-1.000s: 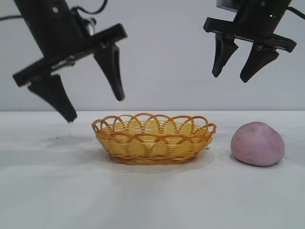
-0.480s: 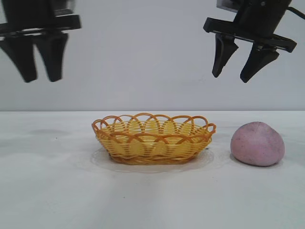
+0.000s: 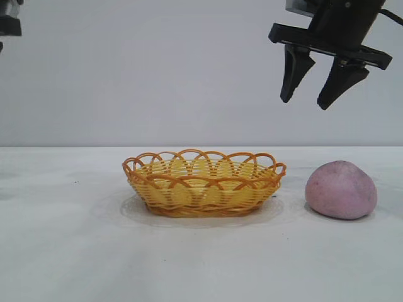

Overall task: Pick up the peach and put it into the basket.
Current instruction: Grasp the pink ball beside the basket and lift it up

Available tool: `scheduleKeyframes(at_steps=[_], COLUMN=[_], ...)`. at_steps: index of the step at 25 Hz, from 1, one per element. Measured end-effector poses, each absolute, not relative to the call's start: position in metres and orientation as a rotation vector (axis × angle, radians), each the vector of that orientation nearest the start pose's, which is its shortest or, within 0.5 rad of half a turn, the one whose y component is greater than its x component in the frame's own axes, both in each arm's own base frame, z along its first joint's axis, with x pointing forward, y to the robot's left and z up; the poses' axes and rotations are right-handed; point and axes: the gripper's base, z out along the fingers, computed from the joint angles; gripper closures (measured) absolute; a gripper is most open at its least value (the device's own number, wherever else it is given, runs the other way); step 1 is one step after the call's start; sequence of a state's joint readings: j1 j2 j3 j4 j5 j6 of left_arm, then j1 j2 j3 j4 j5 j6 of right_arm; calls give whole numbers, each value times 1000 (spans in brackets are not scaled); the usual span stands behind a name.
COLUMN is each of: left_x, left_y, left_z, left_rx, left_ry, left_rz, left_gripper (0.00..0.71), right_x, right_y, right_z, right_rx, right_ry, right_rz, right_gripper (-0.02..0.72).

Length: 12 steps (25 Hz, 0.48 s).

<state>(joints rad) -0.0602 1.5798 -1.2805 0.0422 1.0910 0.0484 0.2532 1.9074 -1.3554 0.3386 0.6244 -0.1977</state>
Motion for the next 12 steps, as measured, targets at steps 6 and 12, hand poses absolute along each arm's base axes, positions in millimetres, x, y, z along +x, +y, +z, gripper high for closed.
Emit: scheduleKeyframes(at_steps=[6,12], left_x=[241,159], left_y=[-13,-11], left_z=[307,311], left_rx=[155,115], left_ry=[2789,2677], left_rz=[27,-30], left_gripper=[331,331], right_x=[389,389], right_y=[119,119], right_z=[206,206], right_rx=[-299,-300], right_ry=[2642,2645], right_rz=[372,373], right_gripper=[297,297])
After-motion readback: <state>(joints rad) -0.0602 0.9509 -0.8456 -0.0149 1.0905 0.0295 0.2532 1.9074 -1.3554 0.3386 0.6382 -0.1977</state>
